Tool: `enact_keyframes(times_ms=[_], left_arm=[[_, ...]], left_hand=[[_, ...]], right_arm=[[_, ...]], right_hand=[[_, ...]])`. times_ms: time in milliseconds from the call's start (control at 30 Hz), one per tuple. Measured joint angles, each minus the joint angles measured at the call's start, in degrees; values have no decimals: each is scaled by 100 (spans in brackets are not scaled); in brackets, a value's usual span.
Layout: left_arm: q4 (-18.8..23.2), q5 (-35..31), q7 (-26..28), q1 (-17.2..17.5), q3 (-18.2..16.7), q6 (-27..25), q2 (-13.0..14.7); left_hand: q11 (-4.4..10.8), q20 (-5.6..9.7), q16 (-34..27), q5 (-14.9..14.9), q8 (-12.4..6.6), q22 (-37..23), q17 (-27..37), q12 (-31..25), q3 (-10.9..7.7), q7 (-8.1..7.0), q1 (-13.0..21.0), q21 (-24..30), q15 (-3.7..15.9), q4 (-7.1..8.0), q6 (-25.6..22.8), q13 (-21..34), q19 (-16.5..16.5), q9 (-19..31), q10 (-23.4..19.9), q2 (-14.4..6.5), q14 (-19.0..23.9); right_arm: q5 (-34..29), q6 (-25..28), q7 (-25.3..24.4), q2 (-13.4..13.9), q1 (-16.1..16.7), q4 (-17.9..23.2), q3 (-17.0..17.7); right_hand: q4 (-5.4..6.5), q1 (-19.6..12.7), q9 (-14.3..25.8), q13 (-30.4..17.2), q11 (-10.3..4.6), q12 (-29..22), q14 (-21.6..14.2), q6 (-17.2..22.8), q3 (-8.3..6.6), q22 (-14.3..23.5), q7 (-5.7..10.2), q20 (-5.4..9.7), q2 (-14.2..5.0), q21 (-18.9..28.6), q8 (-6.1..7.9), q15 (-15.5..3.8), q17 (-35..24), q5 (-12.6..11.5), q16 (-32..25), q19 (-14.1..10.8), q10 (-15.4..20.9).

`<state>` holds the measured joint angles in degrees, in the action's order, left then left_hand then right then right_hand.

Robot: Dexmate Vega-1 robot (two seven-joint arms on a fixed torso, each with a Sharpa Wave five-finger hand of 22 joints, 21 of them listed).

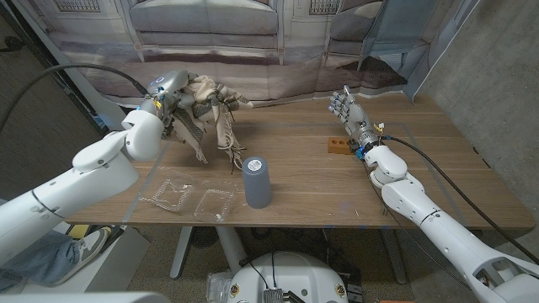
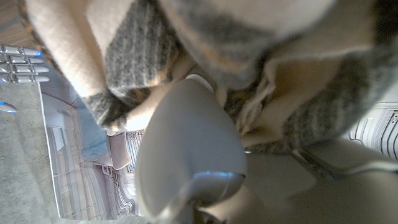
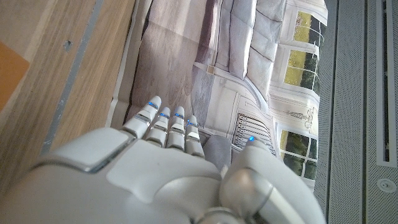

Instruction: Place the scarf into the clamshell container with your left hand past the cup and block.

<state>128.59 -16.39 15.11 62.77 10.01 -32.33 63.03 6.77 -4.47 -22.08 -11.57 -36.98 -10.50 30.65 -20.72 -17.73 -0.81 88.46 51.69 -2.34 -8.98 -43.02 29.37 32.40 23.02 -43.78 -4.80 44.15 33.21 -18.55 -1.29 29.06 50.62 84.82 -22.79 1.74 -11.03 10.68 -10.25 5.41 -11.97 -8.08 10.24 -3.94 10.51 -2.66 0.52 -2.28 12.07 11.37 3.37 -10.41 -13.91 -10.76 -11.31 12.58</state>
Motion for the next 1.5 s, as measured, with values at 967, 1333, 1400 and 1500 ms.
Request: enact_keyframes(times_ms=[967,1333,1400,1500], left_arm=[[406,127,-214,843,-789,507,-13],[513,-35,-346,881,-669,483,-83],[551,-35,-346,890,-647,483,-83],[590,-97,-397,904,-641,415,-79]], left_hand=[[-29,61,-28,0,-17,14,6,83,0,-22,-19,133,3,0,-23,107,-61,-30,-32,-14,-3],[0,61,-25,0,-16,27,49,108,-123,-41,-162,196,4,-123,-42,133,-61,-28,-60,8,-3],[1,61,-15,0,-16,26,104,109,-133,-41,-167,197,4,-132,-42,146,-61,-28,-61,3,-3],[12,91,-5,0,-16,25,117,109,-133,-41,-168,198,-8,-133,-43,156,-91,-28,-73,2,10]], right_arm=[[-6,56,16,-30,-94,-78,-29],[46,-24,89,-78,-124,-257,-31],[52,-31,97,-78,-124,-257,-31],[66,-38,105,-81,-126,-288,-26]], right_hand=[[9,0,0,0,0,0,0,0,39,0,0,0,0,0,0,0,0,0,0,0,0],[9,0,0,0,0,0,0,0,38,0,0,0,0,0,0,0,0,0,0,0,0],[9,0,0,0,0,0,0,0,38,0,0,0,0,1,0,0,0,0,0,0,0],[9,0,0,0,0,0,0,0,38,0,0,0,0,1,0,0,0,0,0,0,0]])
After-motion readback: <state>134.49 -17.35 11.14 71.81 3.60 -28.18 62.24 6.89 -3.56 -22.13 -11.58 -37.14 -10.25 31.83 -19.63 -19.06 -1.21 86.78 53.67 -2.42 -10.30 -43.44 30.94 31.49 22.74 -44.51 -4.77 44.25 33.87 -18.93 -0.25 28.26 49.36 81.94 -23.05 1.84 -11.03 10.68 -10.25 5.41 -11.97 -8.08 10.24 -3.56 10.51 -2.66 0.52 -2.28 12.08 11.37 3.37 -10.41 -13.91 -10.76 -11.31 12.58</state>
